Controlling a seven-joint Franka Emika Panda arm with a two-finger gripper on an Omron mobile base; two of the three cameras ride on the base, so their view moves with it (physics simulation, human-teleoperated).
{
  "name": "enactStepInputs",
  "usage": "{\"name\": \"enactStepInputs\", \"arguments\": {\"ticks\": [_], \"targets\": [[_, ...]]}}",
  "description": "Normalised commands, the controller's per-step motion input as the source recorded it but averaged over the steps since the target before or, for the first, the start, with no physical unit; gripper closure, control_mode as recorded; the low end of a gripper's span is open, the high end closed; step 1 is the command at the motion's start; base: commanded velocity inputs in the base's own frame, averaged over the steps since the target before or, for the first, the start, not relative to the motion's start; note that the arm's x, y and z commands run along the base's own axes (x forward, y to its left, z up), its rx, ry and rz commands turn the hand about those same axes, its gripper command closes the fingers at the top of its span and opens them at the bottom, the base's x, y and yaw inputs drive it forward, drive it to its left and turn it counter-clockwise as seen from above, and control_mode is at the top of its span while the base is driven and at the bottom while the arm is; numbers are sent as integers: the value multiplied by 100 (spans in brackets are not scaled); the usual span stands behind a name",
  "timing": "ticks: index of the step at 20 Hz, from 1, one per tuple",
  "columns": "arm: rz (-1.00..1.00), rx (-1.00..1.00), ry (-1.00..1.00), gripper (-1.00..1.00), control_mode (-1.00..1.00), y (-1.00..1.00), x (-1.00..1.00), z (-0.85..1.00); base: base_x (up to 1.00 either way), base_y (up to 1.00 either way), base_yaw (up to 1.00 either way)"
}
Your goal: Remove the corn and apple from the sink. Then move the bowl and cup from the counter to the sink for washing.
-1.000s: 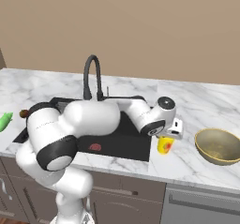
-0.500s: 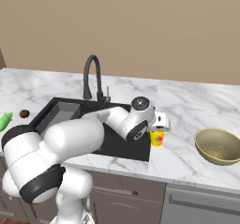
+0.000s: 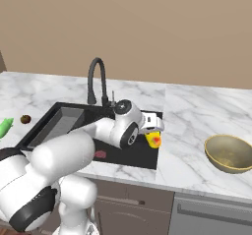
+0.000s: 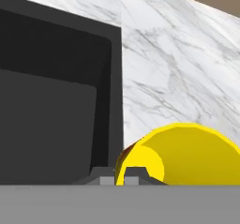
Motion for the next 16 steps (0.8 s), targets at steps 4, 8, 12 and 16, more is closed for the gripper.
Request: {"name": "enactStepInputs", "arguments": {"ticks": [4,8,12,16], "targets": [[0,-1,0,100,-100,33,11,23,0,0,0],[1,0,1,100,-100,32,15,20,0,0,0],[3,0,1,100,-100,28,13,15,0,0,0],[4,0,1,100,-100,26,15,8,0,0,0]]}}
